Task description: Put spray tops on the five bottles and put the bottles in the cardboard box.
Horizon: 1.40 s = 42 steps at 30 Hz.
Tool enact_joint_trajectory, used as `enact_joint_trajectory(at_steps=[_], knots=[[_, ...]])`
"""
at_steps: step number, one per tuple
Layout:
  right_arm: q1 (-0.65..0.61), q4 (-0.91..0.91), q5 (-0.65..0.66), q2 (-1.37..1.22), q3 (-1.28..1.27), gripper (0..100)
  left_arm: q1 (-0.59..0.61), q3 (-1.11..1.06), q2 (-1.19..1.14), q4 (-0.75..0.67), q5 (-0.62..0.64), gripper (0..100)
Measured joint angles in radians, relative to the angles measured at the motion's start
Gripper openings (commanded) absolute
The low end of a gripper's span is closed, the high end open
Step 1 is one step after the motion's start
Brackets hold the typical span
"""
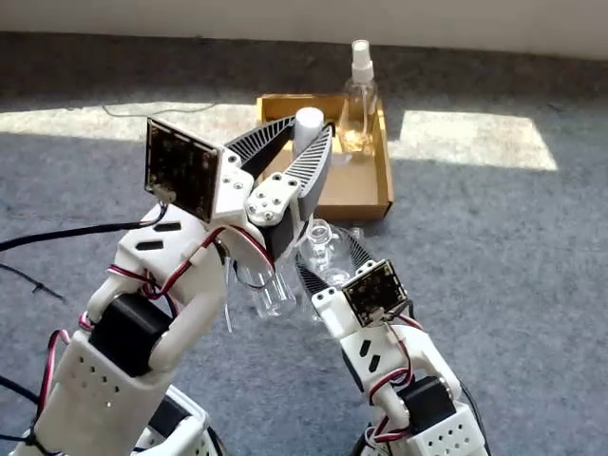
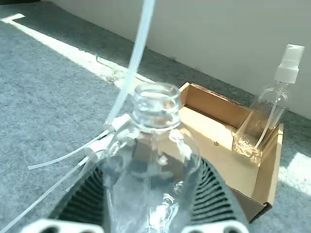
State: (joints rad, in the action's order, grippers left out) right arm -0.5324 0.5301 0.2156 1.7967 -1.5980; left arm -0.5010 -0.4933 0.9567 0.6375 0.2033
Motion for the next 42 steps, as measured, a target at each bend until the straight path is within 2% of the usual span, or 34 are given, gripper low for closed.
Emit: enact_joint_trajectory(at_steps=[6, 13, 19, 22, 30, 36, 42], knots=[[-0.002, 0.000, -0.003, 0.000, 0.000, 0.3, -0.002, -0.008, 0.000, 0.000, -0.002, 0], [0.000, 0.000, -0.003, 0.000, 0.000, 0.3, 0.002, 0.130, 0.002, 0.000, -0.002, 0], [0.000, 0.000, -0.003, 0.000, 0.000, 0.3, -0.002, 0.143, 0.000, 0.000, -0.002, 0], [0.000, 0.000, -0.003, 0.000, 0.000, 0.3, 0.002, 0.143, 0.000, -0.037, -0.002, 0], [0.000, 0.000, -0.003, 0.000, 0.000, 0.3, -0.003, 0.069, 0.000, -0.103, -0.002, 0], [0.000, 0.000, -0.003, 0.000, 0.000, 0.3, -0.049, 0.034, 0.000, -0.107, 0.026, 0], [0.000, 0.000, -0.003, 0.000, 0.000, 0.3, -0.046, -0.034, 0.000, -0.107, 0.026, 0]])
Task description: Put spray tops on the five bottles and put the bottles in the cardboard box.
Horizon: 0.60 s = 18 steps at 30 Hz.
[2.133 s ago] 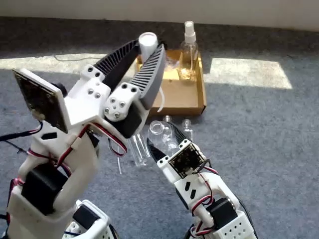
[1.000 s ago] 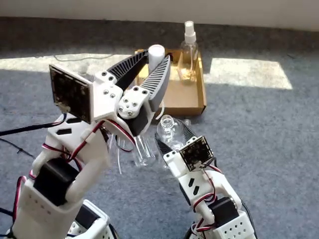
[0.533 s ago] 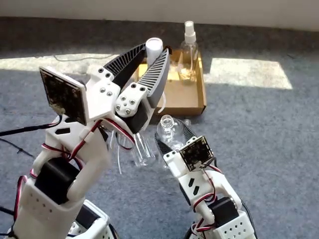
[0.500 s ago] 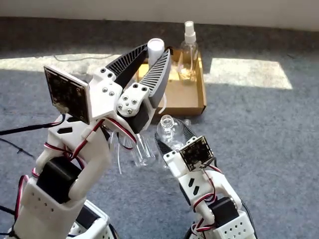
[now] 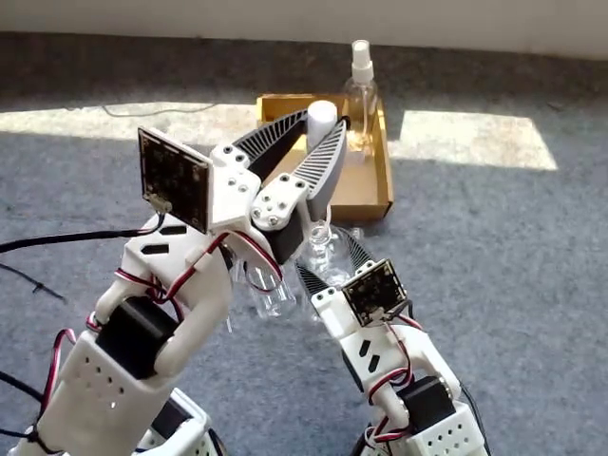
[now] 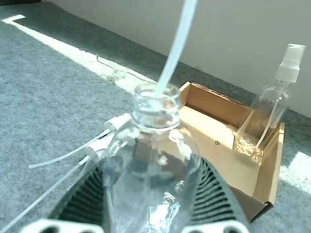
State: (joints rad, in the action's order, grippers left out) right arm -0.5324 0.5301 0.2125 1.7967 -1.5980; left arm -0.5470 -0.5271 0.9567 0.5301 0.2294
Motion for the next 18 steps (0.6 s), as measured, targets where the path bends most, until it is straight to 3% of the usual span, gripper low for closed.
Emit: enact_joint_trajectory(at_steps=[9, 14, 18], knots=[[0.000, 0.000, 0.000, 0.000, 0.000, 0.3, 0.000, -0.112, 0.000, -0.002, 0.000, 1], [0.002, 0.000, 0.000, 0.000, 0.000, 0.3, 0.005, -0.196, 0.000, -0.002, 0.000, 11], [0.002, 0.000, 0.000, 0.000, 0.000, 0.3, 0.054, -0.242, 0.000, -0.002, 0.005, 11]])
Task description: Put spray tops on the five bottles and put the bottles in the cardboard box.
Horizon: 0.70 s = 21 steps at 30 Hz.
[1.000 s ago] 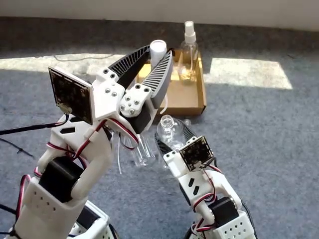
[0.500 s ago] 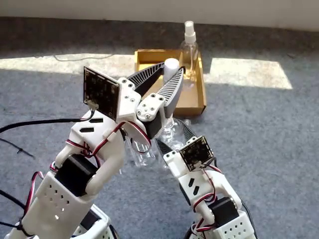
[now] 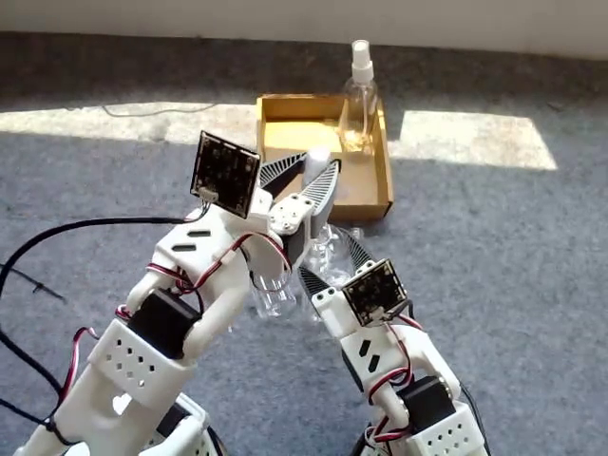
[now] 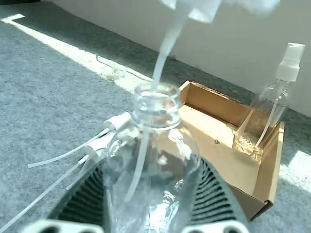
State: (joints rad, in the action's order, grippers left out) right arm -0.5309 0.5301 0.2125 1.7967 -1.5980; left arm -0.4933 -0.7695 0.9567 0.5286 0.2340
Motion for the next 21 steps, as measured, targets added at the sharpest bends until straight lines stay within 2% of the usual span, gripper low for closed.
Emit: enact_joint_trajectory(at_steps=[8, 15, 21], knots=[[0.000, 0.000, 0.000, 0.000, 0.000, 0.3, -0.023, -0.006, 0.011, 0.107, -0.091, 11], [0.000, 0.000, 0.000, 0.000, 0.000, 0.3, -0.054, -0.006, 0.172, 0.213, -0.163, 11], [0.000, 0.000, 0.000, 0.000, 0.000, 0.3, -0.054, -0.006, 0.226, 0.218, -0.218, 20]])
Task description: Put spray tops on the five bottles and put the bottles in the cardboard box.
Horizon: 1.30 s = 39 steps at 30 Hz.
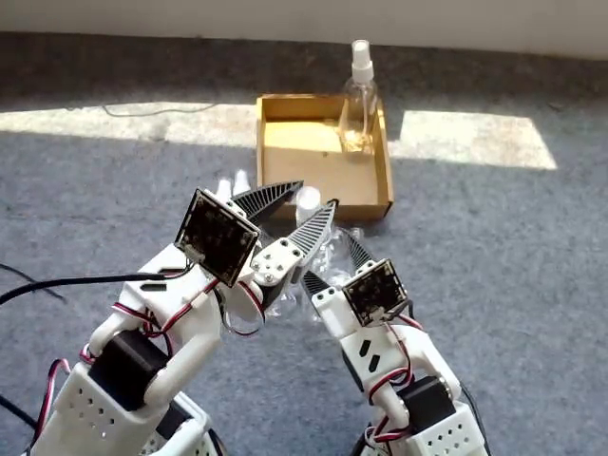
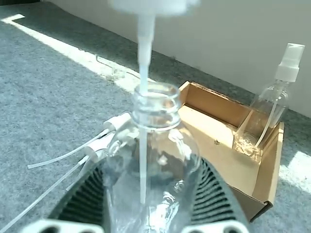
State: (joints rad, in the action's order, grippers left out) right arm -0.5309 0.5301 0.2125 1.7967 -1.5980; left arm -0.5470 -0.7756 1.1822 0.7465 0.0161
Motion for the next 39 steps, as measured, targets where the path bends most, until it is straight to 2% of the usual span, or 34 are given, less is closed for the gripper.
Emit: enact_joint_trajectory(at_steps=[11, 16, 19, 26, 35, 39], knots=[[0.000, 0.000, 0.000, 0.000, 0.000, 0.3, -0.002, 0.032, 0.000, 0.002, -0.002, 15], [0.000, 0.000, 0.000, 0.000, 0.000, 0.3, 0.147, 0.089, 0.002, 0.002, -0.002, 14], [0.000, 0.000, 0.000, 0.000, 0.000, 0.3, 0.184, 0.086, -0.023, 0.002, -0.014, 14], [0.000, 0.000, 0.000, 0.000, 0.000, 0.3, 0.178, 0.037, -0.092, 0.002, -0.069, 14], [0.002, 0.000, 0.000, 0.002, 0.000, 0.3, 0.049, -0.020, -0.101, 0.002, -0.071, 14], [0.003, 0.000, 0.000, 0.002, 0.000, 0.3, 0.031, -0.029, -0.103, 0.000, -0.071, 14]])
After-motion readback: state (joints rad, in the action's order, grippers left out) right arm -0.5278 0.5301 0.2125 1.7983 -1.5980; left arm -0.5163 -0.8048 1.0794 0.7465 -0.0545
